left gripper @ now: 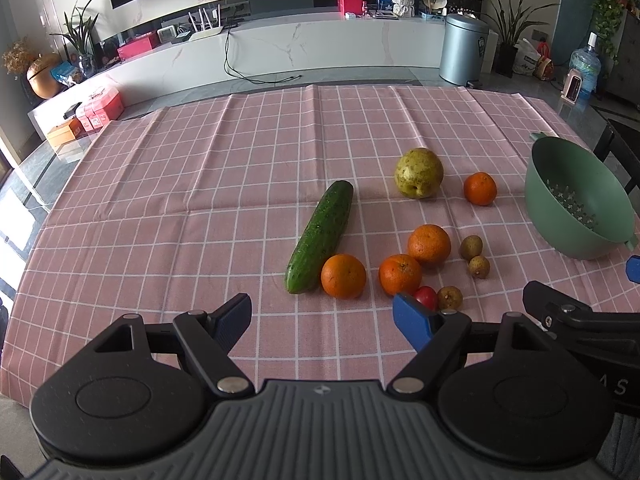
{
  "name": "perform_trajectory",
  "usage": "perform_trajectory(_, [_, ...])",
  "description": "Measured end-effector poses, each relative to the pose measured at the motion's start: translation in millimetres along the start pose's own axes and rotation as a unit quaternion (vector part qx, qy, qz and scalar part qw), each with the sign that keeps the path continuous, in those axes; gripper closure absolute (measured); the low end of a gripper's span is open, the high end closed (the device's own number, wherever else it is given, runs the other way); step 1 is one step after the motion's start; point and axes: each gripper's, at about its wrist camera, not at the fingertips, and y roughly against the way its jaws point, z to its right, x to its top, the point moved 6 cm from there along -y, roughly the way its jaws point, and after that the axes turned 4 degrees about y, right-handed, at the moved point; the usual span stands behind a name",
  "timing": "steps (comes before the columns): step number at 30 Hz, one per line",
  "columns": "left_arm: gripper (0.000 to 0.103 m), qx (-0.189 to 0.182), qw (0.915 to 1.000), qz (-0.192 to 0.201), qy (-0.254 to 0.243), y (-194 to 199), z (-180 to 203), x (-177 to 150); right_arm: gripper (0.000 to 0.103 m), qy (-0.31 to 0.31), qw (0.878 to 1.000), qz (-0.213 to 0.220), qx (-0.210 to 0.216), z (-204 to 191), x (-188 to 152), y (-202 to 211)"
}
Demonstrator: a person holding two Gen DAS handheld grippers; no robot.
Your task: Organize fruits
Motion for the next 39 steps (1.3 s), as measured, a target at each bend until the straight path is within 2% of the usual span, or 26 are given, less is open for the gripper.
perform_trajectory(8, [0.009, -0.005, 1.0000, -0.007, 0.002, -15, -8, -4, 0.004, -0.014, 0.999, 0.013, 0.040, 18, -11, -21])
perform_trajectory(12, [0.012, -0.014, 0.9996, -0.019, 0.012, -28, -14, -8, 0.005, -0.024, 0.998, 0.009, 0.061, 25, -18, -39])
perform_trajectory(15, [0.017, -0.013, 0.9993, -0.027, 0.020, -39, -20, -13, 0.015, -0.023, 0.998, 0.007, 0.062, 28, -22, -53])
perform_trajectory(20, [0.020, -0.028, 0.9991, -0.029, 0.009, -54, -24, -15, 0.017, -0.016, 0.996, -0.008, 0.089, 23, -29, -80])
perform_trajectory(23, [0.025, -0.040, 0.9988, -0.029, 0.000, -64, -25, -12, 0.025, -0.014, 0.995, -0.022, 0.097, 18, -32, -99])
perform_trajectory(28, [0.027, -0.053, 0.9981, -0.026, 0.017, -83, -33, 4, 0.029, -0.003, 0.995, -0.014, 0.100, 11, -29, -118])
perform_trajectory(29, [0.027, -0.057, 0.9979, -0.025, 0.020, -86, -34, 8, 0.033, 0.002, 0.995, -0.012, 0.097, 9, -27, -121])
perform_trajectory(34, [0.027, -0.069, 0.9974, -0.012, 0.015, -101, -34, 29, 0.037, 0.003, 0.994, -0.010, 0.108, 7, -24, -134])
perform_trajectory(36, [0.027, -0.071, 0.9974, -0.014, 0.011, -109, -32, 35, 0.045, 0.002, 0.994, -0.011, 0.111, 8, -24, -139])
perform_trajectory(39, [0.027, -0.076, 0.9970, -0.015, 0.007, -119, -28, 42, 0.052, 0.002, 0.993, -0.007, 0.116, 8, -23, -144])
